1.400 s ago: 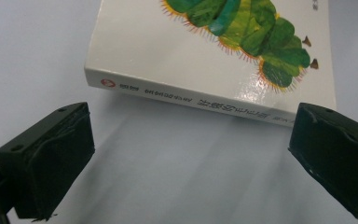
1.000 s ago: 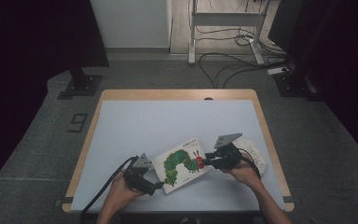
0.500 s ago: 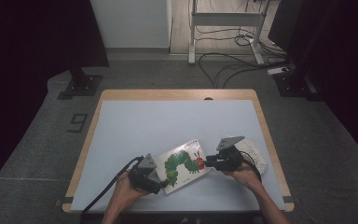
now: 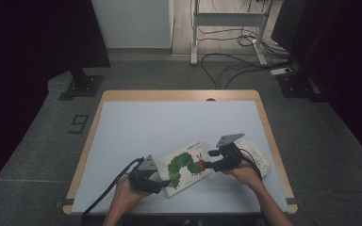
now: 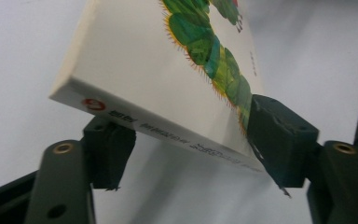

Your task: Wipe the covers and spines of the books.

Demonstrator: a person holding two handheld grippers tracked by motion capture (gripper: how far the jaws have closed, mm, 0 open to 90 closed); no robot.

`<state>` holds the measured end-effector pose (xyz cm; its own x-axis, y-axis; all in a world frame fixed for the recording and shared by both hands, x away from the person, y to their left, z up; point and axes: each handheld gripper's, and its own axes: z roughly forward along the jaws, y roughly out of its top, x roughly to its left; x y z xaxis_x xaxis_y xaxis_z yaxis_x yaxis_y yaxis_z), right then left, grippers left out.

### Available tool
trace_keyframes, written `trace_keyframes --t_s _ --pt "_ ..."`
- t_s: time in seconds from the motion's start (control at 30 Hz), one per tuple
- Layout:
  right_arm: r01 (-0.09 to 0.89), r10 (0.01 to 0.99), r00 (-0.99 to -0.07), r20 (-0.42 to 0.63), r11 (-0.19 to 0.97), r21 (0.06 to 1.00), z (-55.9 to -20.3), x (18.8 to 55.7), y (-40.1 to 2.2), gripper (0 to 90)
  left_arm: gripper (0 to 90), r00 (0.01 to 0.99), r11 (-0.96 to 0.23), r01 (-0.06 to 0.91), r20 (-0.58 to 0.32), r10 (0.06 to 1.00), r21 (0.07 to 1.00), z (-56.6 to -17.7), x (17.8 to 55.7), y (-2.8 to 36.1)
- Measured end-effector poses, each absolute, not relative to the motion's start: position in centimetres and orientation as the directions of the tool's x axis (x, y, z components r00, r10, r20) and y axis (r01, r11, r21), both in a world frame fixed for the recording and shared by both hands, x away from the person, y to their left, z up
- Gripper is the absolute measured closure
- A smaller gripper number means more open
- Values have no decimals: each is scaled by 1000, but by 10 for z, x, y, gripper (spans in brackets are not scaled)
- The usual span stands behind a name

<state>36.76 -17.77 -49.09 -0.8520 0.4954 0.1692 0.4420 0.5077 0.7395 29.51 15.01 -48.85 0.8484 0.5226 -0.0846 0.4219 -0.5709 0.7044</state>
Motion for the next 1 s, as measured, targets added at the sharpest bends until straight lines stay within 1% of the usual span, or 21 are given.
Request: trace_keyframes --t_s 0.07,0.17,0.27,0.4,0.53,0.7,1.0 --pt "457 501 -845 186 496 739 -491 372 -174 327 372 849 -559 427 -104 518 711 -487 296 152" --pt "471 497 -842 211 484 738 -493 378 -169 322 427 852 -546 429 -121 509 720 -484 299 154" --pt "475 489 -843 225 480 737 -492 380 -167 367 467 858 -544 418 -121 498 727 -481 300 155" --pt "470 461 -851 251 459 754 -488 379 -167 461 512 863 -544 409 -116 492 733 -476 300 155" --pt "459 469 -853 230 461 760 -483 377 -168 484 533 868 -559 402 -108 485 725 -472 302 155" --pt "448 465 -856 228 443 777 -481 375 -170 516 579 869 -563 394 -96 485 726 -466 303 158" --pt "414 467 -863 190 441 796 -474 374 -163 541 664 855 -566 387 -55 515 728 -454 304 166"
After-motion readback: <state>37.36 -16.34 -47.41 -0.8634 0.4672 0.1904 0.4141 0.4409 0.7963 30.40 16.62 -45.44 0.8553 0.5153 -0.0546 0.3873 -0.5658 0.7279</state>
